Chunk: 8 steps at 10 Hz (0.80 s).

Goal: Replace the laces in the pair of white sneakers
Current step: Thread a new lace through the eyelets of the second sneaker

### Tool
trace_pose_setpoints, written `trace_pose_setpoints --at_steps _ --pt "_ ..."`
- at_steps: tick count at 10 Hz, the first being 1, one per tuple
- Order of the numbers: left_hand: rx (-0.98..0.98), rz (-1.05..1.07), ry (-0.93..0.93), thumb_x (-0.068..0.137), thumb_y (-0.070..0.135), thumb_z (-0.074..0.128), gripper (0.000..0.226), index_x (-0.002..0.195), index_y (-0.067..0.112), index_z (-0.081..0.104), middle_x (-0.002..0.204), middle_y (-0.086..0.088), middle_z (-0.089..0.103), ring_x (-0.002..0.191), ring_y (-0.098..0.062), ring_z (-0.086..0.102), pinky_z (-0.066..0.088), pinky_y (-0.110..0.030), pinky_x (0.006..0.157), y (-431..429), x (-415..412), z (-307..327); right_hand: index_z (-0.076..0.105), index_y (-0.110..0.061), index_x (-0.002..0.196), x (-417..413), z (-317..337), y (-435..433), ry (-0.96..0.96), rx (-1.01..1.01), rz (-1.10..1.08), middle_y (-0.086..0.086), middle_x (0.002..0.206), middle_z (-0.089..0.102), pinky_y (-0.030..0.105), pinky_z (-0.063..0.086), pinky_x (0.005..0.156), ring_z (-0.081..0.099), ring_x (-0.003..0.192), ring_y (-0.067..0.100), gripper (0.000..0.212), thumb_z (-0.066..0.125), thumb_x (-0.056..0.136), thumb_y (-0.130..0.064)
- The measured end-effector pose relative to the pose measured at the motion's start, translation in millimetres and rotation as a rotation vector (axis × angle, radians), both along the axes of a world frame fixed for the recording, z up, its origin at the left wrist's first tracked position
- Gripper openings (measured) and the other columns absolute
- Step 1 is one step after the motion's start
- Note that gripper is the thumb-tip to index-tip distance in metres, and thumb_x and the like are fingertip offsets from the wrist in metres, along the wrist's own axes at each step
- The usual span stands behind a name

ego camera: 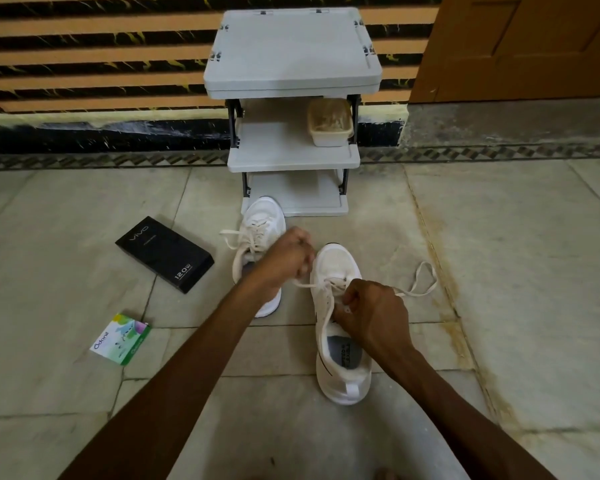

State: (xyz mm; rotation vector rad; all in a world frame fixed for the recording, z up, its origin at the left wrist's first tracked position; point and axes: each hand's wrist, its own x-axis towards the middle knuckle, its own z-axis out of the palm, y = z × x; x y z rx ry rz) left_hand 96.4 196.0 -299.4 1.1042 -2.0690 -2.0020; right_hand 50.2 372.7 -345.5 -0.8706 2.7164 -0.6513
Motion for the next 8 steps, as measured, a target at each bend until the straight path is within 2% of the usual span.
trace_pose_setpoints --at_steps 1,2,3,4,5,6,7,8 --pt "-0.803 -0.513 -0.387 0.096 0.018 0.05 0.014 0.101 0.012 0.061 0.099 -0.009 0.065 0.093 -0.027 0.063 0.045 -0.031 0.072 17 12 -24 0.064 -0.029 0.089 2 -2 2 -0.013 -0.008 -0.018 -0.008 0.086 0.065 0.023 0.045 0.062 0.062 0.074 0.013 0.032 0.071 0.072 -0.056" --pt "-0.871 -0.561 -0.401 0.094 0.025 0.06 0.023 0.093 0.006 0.074 0.099 -0.01 0.064 0.099 -0.028 0.062 0.046 -0.031 0.081 24 14 -28 0.065 -0.028 0.089 3 -3 4 -0.019 -0.036 -0.036 -0.007 0.086 0.066 0.021 0.041 0.06 0.061 0.074 0.011 0.031 0.071 0.073 -0.053" --pt "-0.333 -0.169 0.224 0.089 -0.001 0.058 0.025 0.068 0.009 0.067 0.102 -0.008 0.059 0.104 -0.024 0.06 0.048 -0.035 0.09 22 8 5 0.064 -0.027 0.088 6 -8 9 -0.036 -0.093 -0.084 -0.006 0.084 0.065 0.022 0.043 0.06 0.06 0.071 0.01 0.029 0.071 0.073 -0.051" --pt "0.457 0.197 0.732 0.096 0.011 0.052 0.02 0.081 0.017 0.065 0.092 0.005 0.067 0.095 -0.009 0.066 0.05 -0.032 0.089 7 1 43 0.064 -0.023 0.09 12 -15 11 -0.047 -0.193 -0.117 -0.006 0.085 0.065 0.021 0.047 0.062 0.06 0.071 0.009 0.032 0.071 0.075 -0.051" --pt "0.319 0.143 0.619 0.097 0.018 0.05 0.023 0.101 0.02 0.072 0.075 0.005 0.06 0.053 -0.003 0.054 0.045 -0.018 0.05 1 -3 57 0.062 -0.023 0.091 17 -19 11 -0.027 -0.225 -0.099 -0.005 0.087 0.064 0.023 0.049 0.063 0.059 0.072 0.009 0.032 0.071 0.076 -0.051" --pt "-0.732 -0.294 -0.192 0.101 0.033 0.045 0.03 0.102 0.02 0.072 0.086 0.001 0.067 0.076 -0.011 0.065 0.05 -0.025 0.064 11 -1 31 0.061 -0.024 0.09 15 -22 12 -0.017 -0.239 -0.099 -0.005 0.086 0.063 0.026 0.052 0.064 0.06 0.071 0.01 0.033 0.071 0.076 -0.051" --pt "-0.85 -0.538 -0.506 0.1 0.04 0.046 0.038 0.107 0.01 0.068 0.109 -0.012 0.067 0.099 -0.029 0.064 0.046 -0.033 0.076 26 10 -4 0.061 -0.022 0.087 14 -24 11 -0.014 -0.268 -0.091 -0.005 0.083 0.062 0.026 0.051 0.063 0.059 0.07 0.01 0.031 0.074 0.074 -0.047" --pt "-0.796 -0.478 -0.396 0.096 0.043 0.052 0.036 0.089 0.012 0.069 0.098 -0.009 0.069 0.092 -0.027 0.065 0.045 -0.032 0.073 29 16 -17 0.06 -0.022 0.083 14 -24 11 -0.027 -0.31 -0.09 -0.005 0.079 0.061 0.023 0.046 0.062 0.057 0.069 0.009 0.029 0.076 0.072 -0.043"
